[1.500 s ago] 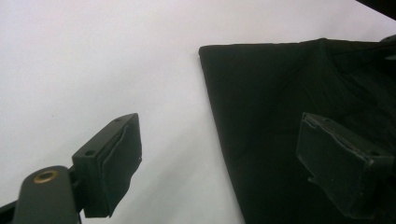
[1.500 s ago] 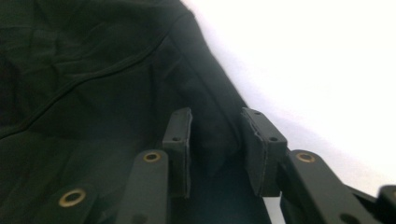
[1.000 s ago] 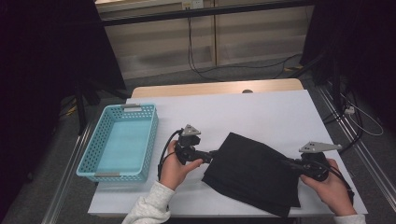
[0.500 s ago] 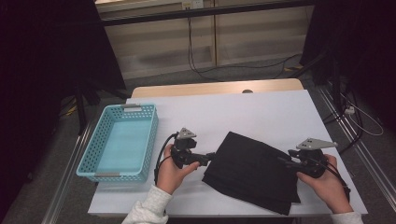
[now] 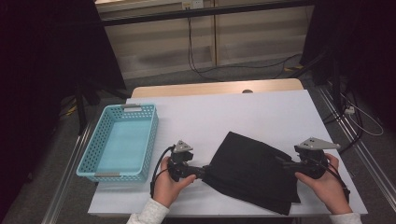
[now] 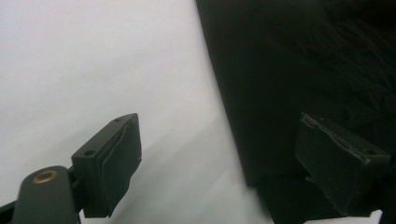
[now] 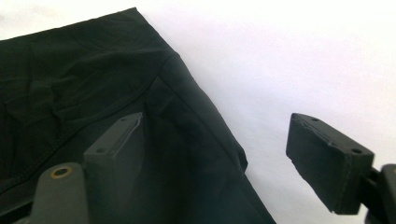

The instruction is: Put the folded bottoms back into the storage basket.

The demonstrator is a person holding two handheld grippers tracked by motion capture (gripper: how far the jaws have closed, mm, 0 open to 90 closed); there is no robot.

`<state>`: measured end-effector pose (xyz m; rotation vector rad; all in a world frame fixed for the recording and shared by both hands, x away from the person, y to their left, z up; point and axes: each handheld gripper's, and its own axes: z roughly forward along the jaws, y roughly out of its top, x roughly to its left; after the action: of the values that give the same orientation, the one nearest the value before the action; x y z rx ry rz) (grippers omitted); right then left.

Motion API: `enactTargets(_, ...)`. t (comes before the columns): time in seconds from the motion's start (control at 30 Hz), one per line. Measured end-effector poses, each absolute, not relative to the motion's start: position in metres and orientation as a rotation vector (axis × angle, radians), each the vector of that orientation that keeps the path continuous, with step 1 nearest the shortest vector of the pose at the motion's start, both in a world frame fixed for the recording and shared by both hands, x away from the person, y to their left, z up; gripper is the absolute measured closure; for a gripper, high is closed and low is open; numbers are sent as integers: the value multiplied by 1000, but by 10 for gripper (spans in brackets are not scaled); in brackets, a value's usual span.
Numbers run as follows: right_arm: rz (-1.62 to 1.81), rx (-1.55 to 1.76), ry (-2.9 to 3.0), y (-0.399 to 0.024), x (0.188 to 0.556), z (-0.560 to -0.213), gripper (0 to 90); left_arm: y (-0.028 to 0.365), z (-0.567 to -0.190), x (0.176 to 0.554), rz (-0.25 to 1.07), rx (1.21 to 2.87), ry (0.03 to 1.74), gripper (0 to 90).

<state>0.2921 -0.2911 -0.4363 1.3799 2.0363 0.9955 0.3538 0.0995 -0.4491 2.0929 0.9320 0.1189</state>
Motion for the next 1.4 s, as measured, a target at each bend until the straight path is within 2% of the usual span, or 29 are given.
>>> enactTargets(0.4,1006,1370,2043,-291,293,-436,183,93,-462,347,111,2123,926,224)
enactTargets(0.5,1010,1373,2031,-292,293,-436,182,94,-461,346,94,2114,947,266)
enactTargets(0.8,993,1370,2021,-295,292,-435,185,88,-458,340,23,2117,984,427)
enactTargets(1.07,994,1366,2025,-293,293,-436,187,82,-457,335,-47,2133,1020,718)
enactTargets(1.2,1002,1359,2019,-294,293,-435,189,80,-457,335,-54,2134,1033,831)
enactTargets(1.4,1002,1361,2017,-294,293,-435,189,81,-455,341,-106,2153,1041,852)
